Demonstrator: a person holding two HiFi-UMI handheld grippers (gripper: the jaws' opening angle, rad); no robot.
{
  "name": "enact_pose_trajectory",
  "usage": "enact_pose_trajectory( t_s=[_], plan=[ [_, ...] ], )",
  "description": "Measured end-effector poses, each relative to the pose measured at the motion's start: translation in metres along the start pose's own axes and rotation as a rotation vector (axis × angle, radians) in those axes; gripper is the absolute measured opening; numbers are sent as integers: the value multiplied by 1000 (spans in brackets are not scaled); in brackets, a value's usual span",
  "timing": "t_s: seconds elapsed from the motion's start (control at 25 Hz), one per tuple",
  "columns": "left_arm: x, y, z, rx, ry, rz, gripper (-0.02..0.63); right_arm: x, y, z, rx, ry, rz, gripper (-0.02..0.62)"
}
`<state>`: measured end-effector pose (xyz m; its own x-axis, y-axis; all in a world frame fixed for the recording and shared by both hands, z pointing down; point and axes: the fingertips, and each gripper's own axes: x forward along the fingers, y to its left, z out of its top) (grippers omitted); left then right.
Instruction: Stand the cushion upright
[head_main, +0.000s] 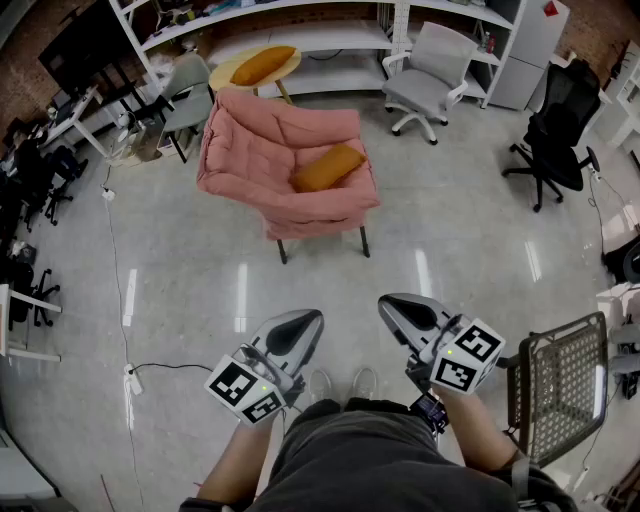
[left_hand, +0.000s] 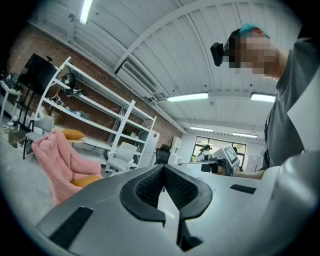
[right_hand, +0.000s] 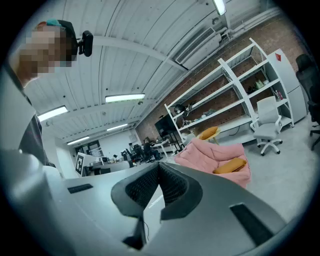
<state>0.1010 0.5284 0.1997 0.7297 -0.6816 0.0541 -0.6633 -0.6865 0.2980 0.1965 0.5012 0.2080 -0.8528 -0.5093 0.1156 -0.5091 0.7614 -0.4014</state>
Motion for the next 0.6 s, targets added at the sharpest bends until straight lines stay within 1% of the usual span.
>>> enact_pose_trajectory(
  t_s=[0.16, 0.36, 0.48, 0.6],
  plan=[
    [2, 0, -5, 1, 3, 2, 11, 0, -2, -4, 2, 3, 8, 15],
    [14, -2, -9, -2, 7, 15, 11, -5, -15, -5, 9, 10, 18, 15],
    [17, -1, -15, -7, 11, 22, 11, -7, -24, -9, 34, 9, 12, 15],
    [28, -1, -15, -12, 13, 30, 11, -11, -36, -4, 55, 6, 12, 15]
  ],
)
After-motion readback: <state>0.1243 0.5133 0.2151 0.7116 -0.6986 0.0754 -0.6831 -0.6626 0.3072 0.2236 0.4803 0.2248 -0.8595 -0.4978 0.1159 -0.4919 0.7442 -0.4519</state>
